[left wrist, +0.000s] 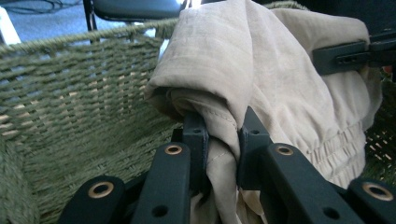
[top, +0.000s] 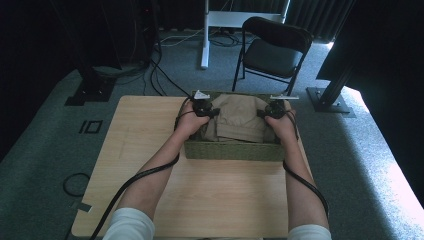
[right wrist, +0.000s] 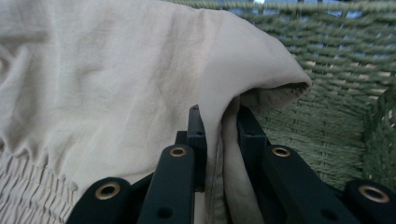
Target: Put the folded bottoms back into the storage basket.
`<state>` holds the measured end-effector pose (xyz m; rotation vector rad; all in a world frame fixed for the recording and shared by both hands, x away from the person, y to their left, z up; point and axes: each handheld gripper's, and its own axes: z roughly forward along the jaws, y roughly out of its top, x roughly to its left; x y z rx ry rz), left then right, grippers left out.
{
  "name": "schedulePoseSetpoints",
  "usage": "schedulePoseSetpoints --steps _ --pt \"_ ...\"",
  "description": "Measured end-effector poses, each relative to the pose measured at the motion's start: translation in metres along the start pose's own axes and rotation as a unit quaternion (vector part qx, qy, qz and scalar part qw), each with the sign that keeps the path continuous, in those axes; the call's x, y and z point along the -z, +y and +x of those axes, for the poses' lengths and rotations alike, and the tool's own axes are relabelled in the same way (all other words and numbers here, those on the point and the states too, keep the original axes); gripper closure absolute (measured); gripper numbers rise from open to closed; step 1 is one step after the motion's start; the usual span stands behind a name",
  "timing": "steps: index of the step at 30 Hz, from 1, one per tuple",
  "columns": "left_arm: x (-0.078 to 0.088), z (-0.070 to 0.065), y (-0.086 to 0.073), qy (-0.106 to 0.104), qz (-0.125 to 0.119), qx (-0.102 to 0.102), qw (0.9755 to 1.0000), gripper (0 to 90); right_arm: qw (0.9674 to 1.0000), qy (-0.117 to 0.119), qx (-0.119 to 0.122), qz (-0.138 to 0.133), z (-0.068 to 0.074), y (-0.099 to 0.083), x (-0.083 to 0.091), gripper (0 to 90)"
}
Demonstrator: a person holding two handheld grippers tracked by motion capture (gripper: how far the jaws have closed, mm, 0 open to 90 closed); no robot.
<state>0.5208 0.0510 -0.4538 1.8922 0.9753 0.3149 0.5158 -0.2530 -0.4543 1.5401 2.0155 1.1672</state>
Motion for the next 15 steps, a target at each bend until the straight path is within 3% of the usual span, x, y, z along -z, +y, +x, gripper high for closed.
schedulePoseSetpoints --steps 15 --pt "-0.029 0.010 -0.023 0.030 0.039 0.009 0.9987 77.9 0.9991 -0.018 -0.012 0.037 -0.006 -0.014 -0.034 79.2"
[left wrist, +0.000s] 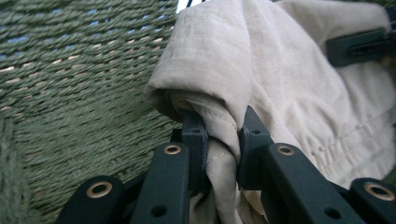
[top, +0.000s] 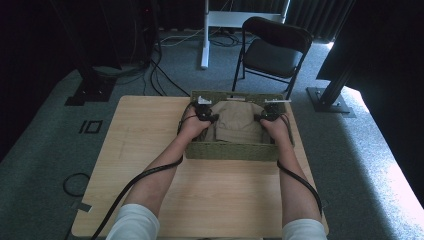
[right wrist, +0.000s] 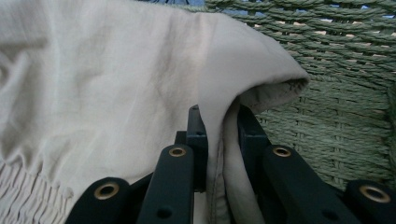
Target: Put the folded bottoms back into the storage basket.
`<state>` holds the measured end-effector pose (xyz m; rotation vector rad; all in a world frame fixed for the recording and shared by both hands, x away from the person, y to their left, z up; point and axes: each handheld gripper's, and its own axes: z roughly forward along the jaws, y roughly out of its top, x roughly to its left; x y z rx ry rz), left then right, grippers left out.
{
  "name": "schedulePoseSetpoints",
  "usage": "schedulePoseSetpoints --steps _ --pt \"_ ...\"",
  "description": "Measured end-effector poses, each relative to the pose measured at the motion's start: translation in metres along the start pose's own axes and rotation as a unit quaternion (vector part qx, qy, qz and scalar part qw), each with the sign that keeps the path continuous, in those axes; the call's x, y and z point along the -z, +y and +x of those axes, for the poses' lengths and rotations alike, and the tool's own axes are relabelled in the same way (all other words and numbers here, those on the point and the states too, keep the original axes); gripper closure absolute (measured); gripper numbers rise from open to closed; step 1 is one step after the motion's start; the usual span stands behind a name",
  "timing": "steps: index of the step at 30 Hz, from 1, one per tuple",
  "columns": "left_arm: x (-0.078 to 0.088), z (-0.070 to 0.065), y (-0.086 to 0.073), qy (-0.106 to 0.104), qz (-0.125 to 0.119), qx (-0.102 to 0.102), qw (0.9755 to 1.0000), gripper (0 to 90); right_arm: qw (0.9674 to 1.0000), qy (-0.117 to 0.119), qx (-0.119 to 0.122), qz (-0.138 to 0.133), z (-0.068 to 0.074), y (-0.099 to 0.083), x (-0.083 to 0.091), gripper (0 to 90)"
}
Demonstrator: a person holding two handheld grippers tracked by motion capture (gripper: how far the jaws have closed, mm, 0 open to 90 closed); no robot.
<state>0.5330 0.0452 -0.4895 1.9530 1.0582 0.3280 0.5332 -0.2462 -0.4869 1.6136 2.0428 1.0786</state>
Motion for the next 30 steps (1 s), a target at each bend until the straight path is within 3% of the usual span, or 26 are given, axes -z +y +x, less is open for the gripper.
schedulePoseSetpoints --steps 2,4,6,8,11,15,16,17,18,20,24,30 --pt "-0.003 0.001 -0.001 0.007 -0.002 0.008 0.9999 74.2 1.0000 -0.001 0.000 0.001 0.000 0.000 -0.003 78.0" --pt "-0.005 0.001 -0.001 0.019 -0.006 0.004 0.9998 64.3 1.0000 -0.007 -0.004 0.000 -0.001 0.000 -0.005 73.9" --pt "-0.007 0.001 -0.002 0.019 0.000 0.002 0.9998 59.7 0.9999 -0.011 0.002 0.000 -0.001 -0.001 -0.008 70.0" --pt "-0.008 0.001 -0.003 0.025 0.001 -0.005 0.9997 58.3 0.9999 -0.011 0.005 0.001 -0.001 -0.003 -0.010 62.9" --pt "-0.009 0.000 -0.002 0.030 -0.002 0.001 0.9995 55.4 0.9995 -0.024 0.021 0.006 0.000 -0.003 -0.011 52.3" --pt "-0.008 0.000 -0.001 0.061 -0.009 -0.009 0.9981 37.5 0.9987 -0.027 0.039 -0.015 -0.003 0.001 -0.006 35.1" --pt "-0.008 0.000 -0.001 0.061 -0.009 -0.009 0.9981 35.5 0.9987 -0.027 0.039 -0.015 -0.003 0.001 -0.006 35.1" --pt "-0.006 -0.001 0.000 0.061 -0.002 -0.027 0.9977 35.5 0.9984 -0.026 0.045 -0.021 -0.003 0.002 -0.005 28.8" --pt "-0.005 -0.001 0.001 0.060 -0.001 -0.031 0.9977 29.0 0.9985 -0.023 0.044 -0.024 -0.001 0.004 -0.002 22.1" --pt "-0.003 -0.003 0.004 0.054 -0.004 -0.032 0.9981 27.2 0.9975 -0.022 0.059 -0.032 0.001 0.006 0.001 19.2" --pt "0.003 -0.009 0.009 0.035 -0.006 -0.032 0.9988 20.8 0.9976 -0.009 0.055 -0.041 0.005 0.009 0.007 17.0" --pt "0.015 -0.019 0.019 0.019 -0.020 -0.037 0.9990 20.0 0.9976 0.011 0.044 -0.053 0.011 0.014 0.017 17.0"
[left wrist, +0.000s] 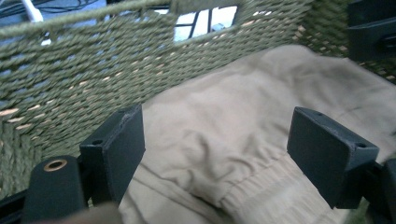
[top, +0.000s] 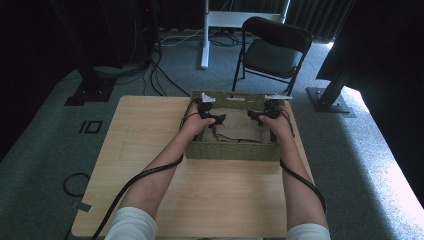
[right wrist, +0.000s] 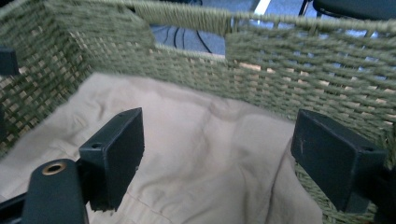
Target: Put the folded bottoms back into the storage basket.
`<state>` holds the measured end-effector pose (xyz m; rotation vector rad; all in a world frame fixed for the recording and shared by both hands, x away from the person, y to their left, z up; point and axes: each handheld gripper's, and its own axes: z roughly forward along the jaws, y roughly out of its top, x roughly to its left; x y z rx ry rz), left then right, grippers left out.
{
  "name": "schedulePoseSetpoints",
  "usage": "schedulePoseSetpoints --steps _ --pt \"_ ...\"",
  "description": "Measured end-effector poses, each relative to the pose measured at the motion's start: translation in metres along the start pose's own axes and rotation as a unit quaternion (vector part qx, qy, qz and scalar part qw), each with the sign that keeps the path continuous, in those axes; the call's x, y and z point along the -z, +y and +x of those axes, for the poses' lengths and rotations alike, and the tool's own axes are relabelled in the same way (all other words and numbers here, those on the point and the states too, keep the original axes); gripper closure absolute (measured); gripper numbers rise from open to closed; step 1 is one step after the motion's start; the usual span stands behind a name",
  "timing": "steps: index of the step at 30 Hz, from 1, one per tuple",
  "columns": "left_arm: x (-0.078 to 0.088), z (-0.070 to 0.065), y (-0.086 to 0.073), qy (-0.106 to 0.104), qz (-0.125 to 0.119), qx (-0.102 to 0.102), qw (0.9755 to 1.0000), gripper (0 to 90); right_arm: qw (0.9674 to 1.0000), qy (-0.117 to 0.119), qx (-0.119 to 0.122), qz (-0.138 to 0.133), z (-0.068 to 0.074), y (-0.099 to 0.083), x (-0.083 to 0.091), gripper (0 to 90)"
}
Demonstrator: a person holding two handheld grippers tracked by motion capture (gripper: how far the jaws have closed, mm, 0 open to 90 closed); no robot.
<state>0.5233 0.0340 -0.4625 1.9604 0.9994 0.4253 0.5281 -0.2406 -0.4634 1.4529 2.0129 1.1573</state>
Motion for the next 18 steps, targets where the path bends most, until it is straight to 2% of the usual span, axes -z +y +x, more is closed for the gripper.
schedulePoseSetpoints --steps 2,4,6,8,14,16,18 --pt "0.005 -0.003 0.003 -0.005 -0.003 0.000 1.0000 19.9 1.0000 0.004 -0.003 -0.008 0.002 0.002 0.003 17.0" --pt "0.009 -0.005 0.006 -0.005 -0.004 0.003 1.0000 19.9 0.9998 0.013 -0.011 0.006 0.005 0.004 0.007 16.4" --pt "0.014 -0.006 0.009 -0.006 -0.006 0.006 0.9999 19.9 0.9996 0.022 -0.009 0.014 0.008 0.006 0.012 14.4" --pt "0.018 -0.007 0.011 -0.009 -0.007 0.012 0.9999 19.9 0.9997 0.024 -0.007 0.005 0.011 0.007 0.016 14.4" --pt "0.034 -0.009 0.014 -0.011 -0.019 0.012 0.9997 19.5 0.9996 0.025 0.011 -0.008 0.017 0.008 0.028 14.4" --pt "0.040 -0.010 0.014 -0.015 -0.017 0.005 0.9997 19.5 0.9992 0.033 0.018 -0.011 0.018 0.007 0.031 14.4" --pt "0.045 -0.011 0.015 -0.017 -0.016 0.008 0.9997 19.5 0.9990 0.039 0.014 -0.016 0.020 0.005 0.035 14.4"
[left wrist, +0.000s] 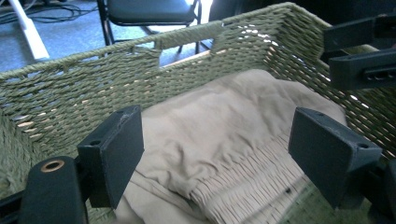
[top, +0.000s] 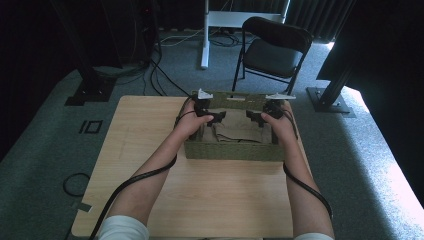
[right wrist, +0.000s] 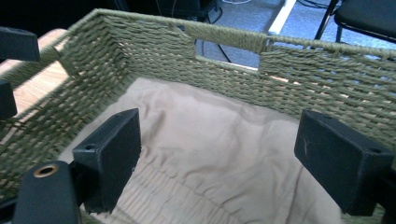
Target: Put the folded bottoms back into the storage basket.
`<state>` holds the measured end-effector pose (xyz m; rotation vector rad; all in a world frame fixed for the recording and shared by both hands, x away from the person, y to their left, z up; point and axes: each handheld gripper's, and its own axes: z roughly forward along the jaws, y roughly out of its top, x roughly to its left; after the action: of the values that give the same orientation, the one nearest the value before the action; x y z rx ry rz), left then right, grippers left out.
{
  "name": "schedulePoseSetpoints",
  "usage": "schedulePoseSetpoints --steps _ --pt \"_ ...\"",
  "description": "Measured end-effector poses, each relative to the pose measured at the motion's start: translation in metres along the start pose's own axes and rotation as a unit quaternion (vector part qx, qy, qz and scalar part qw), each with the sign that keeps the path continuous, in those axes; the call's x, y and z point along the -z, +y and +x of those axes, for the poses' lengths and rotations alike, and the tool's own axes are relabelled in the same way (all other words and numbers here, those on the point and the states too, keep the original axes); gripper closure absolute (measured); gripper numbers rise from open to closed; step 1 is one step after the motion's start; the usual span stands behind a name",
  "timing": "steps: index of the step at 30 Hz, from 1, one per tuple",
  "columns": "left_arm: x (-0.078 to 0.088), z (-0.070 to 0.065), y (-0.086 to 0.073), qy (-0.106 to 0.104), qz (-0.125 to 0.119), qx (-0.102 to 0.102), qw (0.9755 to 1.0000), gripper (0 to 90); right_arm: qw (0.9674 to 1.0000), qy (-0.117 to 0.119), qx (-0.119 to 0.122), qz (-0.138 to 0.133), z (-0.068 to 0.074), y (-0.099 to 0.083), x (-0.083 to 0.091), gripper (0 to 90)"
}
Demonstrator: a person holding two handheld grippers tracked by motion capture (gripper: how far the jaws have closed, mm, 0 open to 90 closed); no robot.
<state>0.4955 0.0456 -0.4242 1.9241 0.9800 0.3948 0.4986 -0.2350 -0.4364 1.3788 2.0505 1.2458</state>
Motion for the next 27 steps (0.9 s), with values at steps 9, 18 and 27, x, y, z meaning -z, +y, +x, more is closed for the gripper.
schedulePoseSetpoints --steps 9,18,27 --pt "0.020 -0.008 -0.002 -0.001 -0.004 -0.013 0.9999 19.5 0.9998 0.006 0.009 -0.019 0.007 -0.003 0.016 14.4" --pt "0.035 -0.019 -0.007 -0.012 0.000 -0.020 0.9997 18.1 0.9995 0.010 0.021 -0.021 0.010 -0.010 0.029 14.4" --pt "0.052 -0.027 -0.013 -0.015 -0.012 -0.028 0.9994 18.0 0.9978 0.016 0.056 -0.032 0.019 -0.017 0.046 13.2"
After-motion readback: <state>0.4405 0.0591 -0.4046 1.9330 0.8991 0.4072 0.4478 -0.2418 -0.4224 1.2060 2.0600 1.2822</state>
